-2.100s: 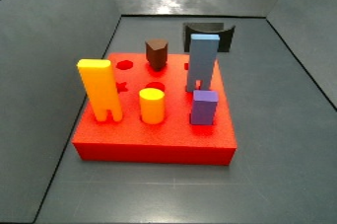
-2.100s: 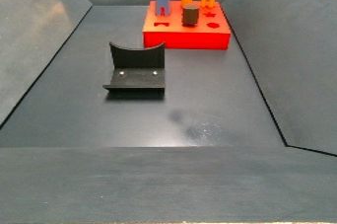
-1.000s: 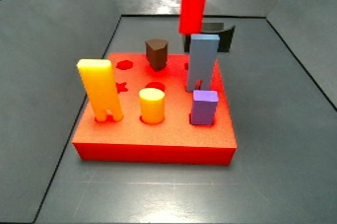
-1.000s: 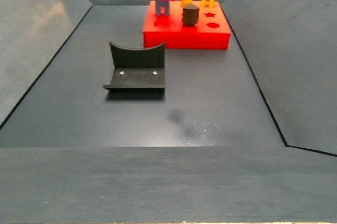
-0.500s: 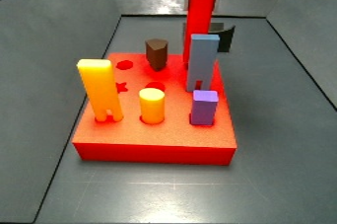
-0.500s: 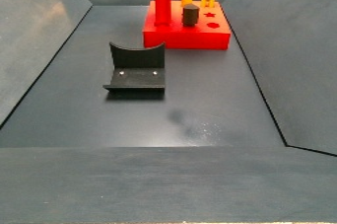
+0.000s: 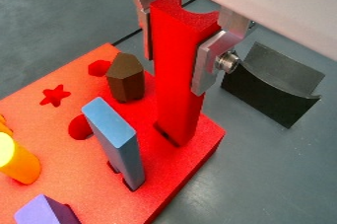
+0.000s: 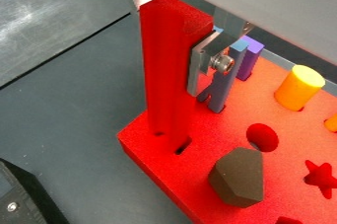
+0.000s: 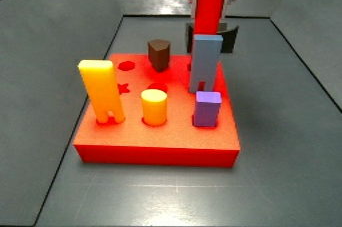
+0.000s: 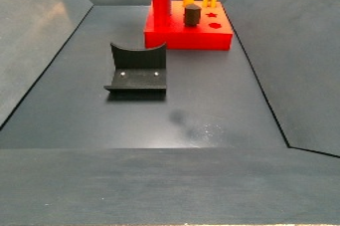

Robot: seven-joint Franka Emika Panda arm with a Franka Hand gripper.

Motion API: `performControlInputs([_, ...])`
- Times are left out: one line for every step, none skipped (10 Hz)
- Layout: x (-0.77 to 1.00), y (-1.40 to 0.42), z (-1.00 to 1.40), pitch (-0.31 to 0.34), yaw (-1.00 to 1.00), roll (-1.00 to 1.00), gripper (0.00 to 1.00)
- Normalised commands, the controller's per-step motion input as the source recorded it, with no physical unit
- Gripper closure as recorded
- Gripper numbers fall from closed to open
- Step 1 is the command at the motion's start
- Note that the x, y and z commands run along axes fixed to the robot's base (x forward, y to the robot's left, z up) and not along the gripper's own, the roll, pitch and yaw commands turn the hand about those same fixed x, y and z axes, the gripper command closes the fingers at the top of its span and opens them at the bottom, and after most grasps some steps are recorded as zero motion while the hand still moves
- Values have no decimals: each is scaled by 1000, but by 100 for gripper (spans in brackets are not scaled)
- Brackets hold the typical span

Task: Pick up the arch object. Move up. Rotate the arch object. Move to above the board. Insert the arch object.
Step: Insert the arch object.

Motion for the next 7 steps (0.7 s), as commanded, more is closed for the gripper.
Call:
performControlInputs([-237, -223, -563, -71, 80, 166, 100])
performControlInputs([-429, -263, -440, -100, 0, 66, 100])
performControlInputs([-283, -183, -506, -174, 0, 0, 100])
performControlInputs([0, 0, -854, -117, 0, 30, 100])
performControlInputs([6, 20, -940, -139, 0, 53, 100])
performControlInputs([109, 46, -471, -141, 0, -71, 100])
performControlInputs([57, 11, -263, -100, 0, -31, 100])
